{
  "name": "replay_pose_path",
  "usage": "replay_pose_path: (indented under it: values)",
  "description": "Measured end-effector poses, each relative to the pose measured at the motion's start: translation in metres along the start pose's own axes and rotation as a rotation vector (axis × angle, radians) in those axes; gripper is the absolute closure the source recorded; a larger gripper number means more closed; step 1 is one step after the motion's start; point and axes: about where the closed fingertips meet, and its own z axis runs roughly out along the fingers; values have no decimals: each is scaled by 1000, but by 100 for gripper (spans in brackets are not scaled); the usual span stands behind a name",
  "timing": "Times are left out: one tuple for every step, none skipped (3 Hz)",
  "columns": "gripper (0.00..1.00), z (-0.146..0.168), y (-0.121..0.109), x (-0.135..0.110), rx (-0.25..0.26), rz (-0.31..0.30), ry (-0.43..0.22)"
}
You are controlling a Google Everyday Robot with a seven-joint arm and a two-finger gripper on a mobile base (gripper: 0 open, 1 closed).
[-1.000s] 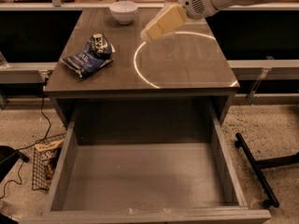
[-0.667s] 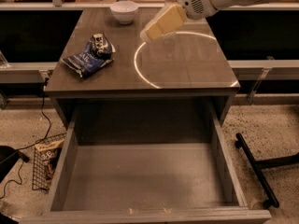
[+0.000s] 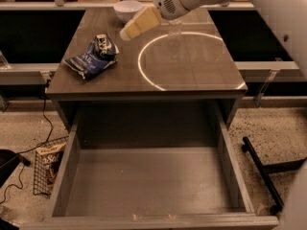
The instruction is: Place blue chip bag into top drawer
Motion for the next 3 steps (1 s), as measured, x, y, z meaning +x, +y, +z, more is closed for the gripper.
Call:
replay_pose_path:
  values:
    - [0, 62, -14, -3, -58, 50, -9]
    - [0, 98, -10, -3, -112, 70, -24]
    - [0, 133, 7, 8, -162, 115, -2]
